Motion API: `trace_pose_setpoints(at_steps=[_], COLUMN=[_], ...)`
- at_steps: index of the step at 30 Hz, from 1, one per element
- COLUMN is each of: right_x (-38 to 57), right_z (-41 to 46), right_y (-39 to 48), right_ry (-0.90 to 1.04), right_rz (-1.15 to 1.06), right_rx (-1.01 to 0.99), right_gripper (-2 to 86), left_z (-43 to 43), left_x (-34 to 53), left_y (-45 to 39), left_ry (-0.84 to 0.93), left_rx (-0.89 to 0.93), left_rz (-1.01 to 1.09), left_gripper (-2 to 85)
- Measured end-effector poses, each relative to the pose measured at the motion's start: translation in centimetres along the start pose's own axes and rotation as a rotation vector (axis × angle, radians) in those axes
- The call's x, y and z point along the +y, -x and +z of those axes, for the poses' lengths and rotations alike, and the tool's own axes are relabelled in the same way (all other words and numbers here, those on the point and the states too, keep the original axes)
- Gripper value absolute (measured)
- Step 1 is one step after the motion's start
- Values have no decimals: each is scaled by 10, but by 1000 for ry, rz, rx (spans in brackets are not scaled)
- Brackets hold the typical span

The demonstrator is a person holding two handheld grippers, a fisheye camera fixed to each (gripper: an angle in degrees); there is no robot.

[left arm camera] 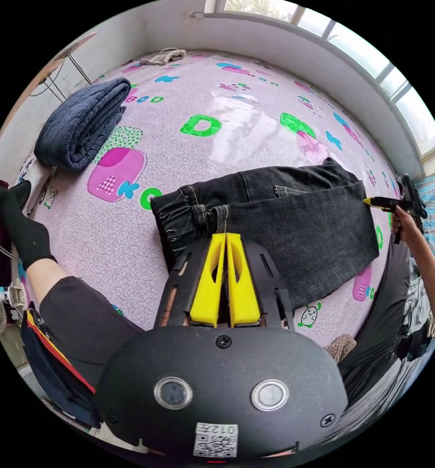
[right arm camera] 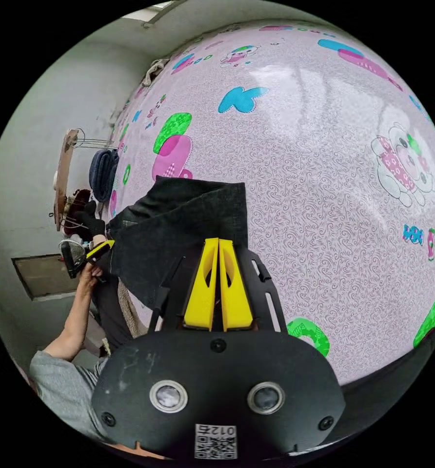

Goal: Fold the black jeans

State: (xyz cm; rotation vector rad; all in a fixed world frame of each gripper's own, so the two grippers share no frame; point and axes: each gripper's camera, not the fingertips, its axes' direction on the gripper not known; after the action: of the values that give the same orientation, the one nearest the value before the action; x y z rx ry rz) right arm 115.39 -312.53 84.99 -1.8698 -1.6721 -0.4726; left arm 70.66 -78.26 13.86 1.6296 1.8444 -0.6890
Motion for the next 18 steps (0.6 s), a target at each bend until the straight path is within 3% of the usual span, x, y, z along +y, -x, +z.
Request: trace_pose_setpoints(at_steps=[3,5,9,12,18], right_x=[-1,-3,-26,-55,-92], right_z=[9,11,23,49,97], right_y=[-3,27,65,84,101], right_ry=[-13,-62,-120,-68,71], right_rz=[61,-85,-269,-312,-374], right_rx=[-29,107,81,116,178], right_gripper=[-8,-6,8,65,74], left_z=[-5,-19,-31,-6,15], left_x=[1,-3,-25,-43,-45], left_y=[1,-9,-26,-17,-4], left_ry=[31,4,-101,-40,-29], left_rx=[15,-57,-120,-114,-88], left_rz=[-21,-3,40,7,-8], left_gripper=[-2,-1,-1,0,-1])
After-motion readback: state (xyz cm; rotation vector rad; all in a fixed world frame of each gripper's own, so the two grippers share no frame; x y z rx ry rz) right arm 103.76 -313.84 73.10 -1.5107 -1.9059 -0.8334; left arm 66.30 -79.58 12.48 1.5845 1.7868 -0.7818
